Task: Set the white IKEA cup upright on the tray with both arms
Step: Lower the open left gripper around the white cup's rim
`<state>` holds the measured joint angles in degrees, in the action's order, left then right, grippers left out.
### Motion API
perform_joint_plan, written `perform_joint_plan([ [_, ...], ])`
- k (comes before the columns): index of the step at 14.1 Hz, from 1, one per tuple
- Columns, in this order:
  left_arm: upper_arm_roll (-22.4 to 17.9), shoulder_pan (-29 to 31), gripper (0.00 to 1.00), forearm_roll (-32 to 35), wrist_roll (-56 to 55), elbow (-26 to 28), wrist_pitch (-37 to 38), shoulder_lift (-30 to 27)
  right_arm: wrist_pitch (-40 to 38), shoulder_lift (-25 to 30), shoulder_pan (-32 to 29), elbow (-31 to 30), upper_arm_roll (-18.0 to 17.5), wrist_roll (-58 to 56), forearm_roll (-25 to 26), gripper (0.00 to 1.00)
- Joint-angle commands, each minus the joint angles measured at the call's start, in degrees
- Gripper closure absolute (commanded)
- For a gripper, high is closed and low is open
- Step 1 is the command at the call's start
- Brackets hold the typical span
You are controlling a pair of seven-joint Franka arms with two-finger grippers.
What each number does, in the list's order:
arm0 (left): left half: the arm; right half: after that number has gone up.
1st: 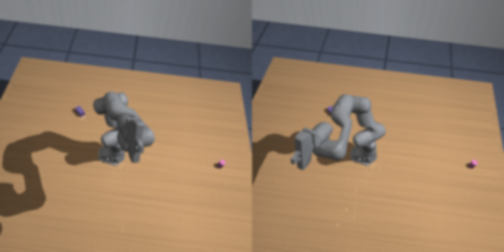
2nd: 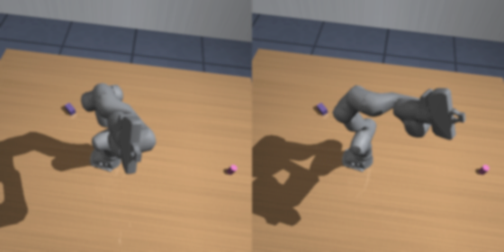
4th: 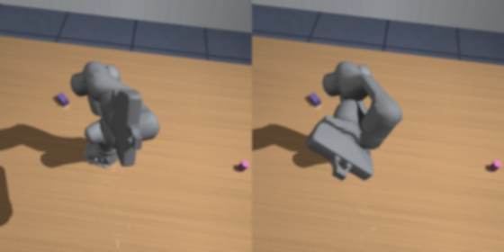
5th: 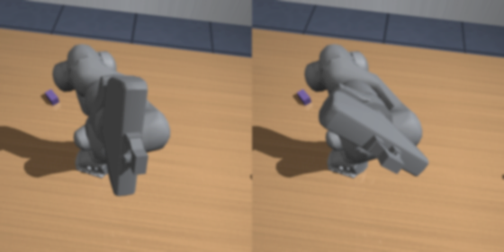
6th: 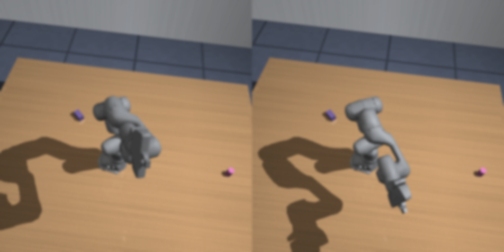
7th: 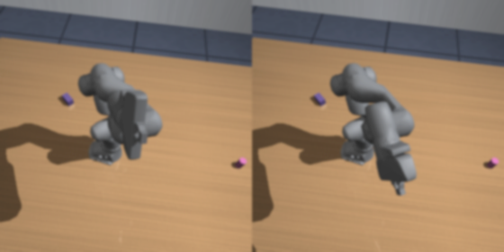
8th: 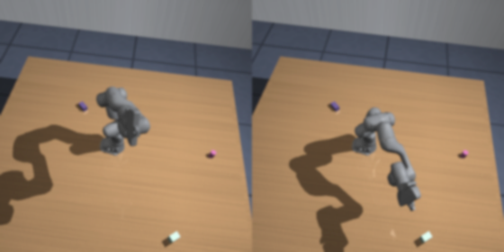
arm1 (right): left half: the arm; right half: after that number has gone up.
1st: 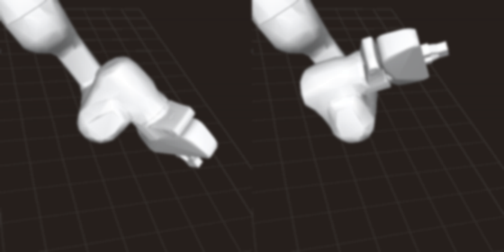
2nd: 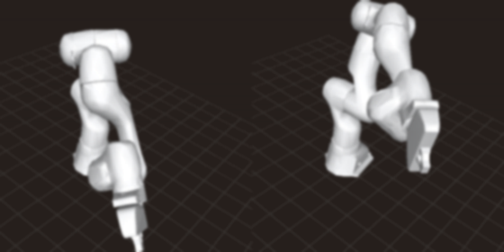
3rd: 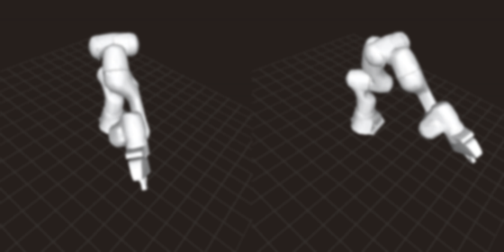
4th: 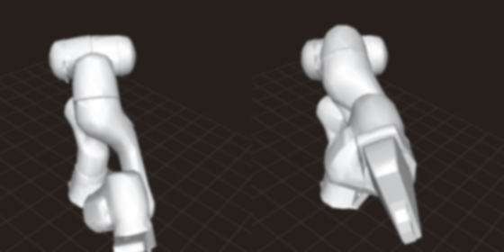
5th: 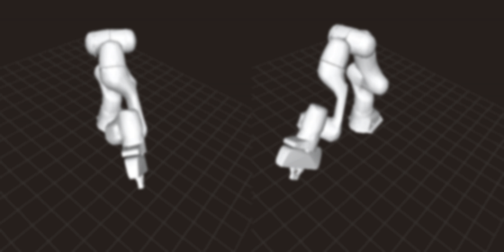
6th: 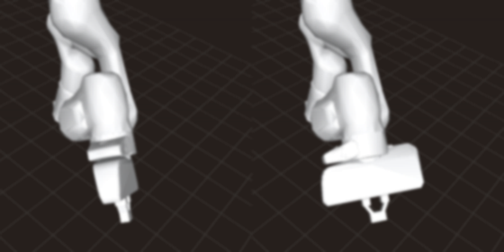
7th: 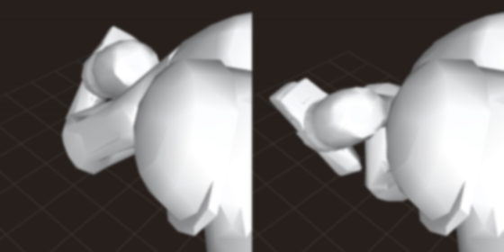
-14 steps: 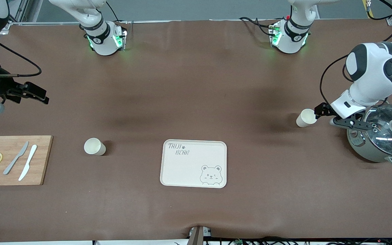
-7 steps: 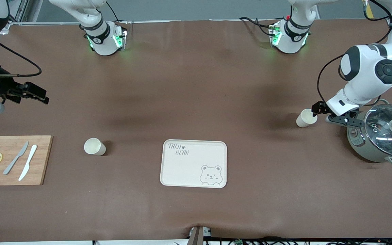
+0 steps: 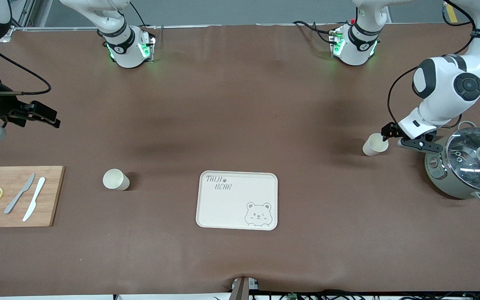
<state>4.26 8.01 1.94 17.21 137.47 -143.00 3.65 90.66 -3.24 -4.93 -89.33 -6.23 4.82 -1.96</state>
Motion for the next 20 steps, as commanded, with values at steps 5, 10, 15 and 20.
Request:
perform_joint_plan([
  [5,0.4,2.0,0.00,1.4,0.2,1.1,-6.8,5.4,0.2,-0.5,-0.2,0.7,-0.1,-0.3,0.6,0.00],
  [10,0.4,2.1,0.00,1.4,0.2,2.4,-9.6,6.2,0.2,-0.5,-0.2,0.6,-0.1,-0.3,0.6,0.00],
  [15,0.4,2.1,0.00,1.4,0.1,4.4,-12.3,6.1,0.2,-0.5,-0.3,0.6,-0.1,-0.3,0.6,0.00],
  [20,0.4,2.0,0.00,1.4,-0.4,4.9,-12.9,5.9,0.4,-0.5,-0.3,0.6,-0.1,-0.3,0.6,0.00],
])
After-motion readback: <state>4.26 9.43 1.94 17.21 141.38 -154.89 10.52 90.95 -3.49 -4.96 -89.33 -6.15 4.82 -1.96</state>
